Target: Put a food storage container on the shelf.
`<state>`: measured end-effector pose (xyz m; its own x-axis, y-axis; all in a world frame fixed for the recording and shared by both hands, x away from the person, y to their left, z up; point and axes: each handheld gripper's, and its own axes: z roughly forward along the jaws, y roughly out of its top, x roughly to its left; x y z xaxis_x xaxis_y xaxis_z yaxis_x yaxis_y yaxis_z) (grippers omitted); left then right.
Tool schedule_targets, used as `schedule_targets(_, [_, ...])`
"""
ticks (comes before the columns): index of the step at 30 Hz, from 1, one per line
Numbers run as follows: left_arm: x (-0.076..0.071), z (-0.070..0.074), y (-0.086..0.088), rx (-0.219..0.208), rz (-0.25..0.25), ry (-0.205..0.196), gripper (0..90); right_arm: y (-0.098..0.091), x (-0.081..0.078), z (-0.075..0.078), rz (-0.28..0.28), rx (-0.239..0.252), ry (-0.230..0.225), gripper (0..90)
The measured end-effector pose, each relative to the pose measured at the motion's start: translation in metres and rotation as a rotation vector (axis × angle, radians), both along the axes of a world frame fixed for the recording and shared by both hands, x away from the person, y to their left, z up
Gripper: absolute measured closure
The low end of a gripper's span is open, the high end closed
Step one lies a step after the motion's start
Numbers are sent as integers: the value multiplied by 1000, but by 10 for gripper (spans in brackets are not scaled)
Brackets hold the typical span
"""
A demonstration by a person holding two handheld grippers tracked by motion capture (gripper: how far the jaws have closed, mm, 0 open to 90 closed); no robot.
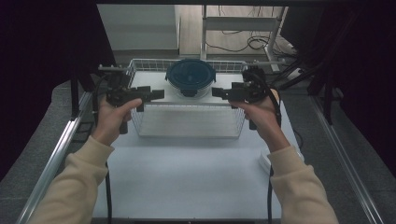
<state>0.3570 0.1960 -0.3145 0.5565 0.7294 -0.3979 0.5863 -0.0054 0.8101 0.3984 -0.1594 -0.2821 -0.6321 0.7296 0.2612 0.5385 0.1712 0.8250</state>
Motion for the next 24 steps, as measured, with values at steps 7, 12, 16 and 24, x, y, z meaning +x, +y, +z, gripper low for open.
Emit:
schedule_targets(7, [-43,-31,-1,45,-25,-25,277,-19,-52,-24,43,-34,-31,162])
schedule_targets(12, [-66,-58,-4,94,-31,-28,277,-35,-80,-46,54,-53,-82,172])
schedule_targets(16, [-84,-83,-7,131,-33,-25,276,-48,-99,-70,50,-84,-84,176])
schedule_targets(24, [-95,-119,-10,168,-66,44,271,-60,-117,-115,43,-142,-29,176])
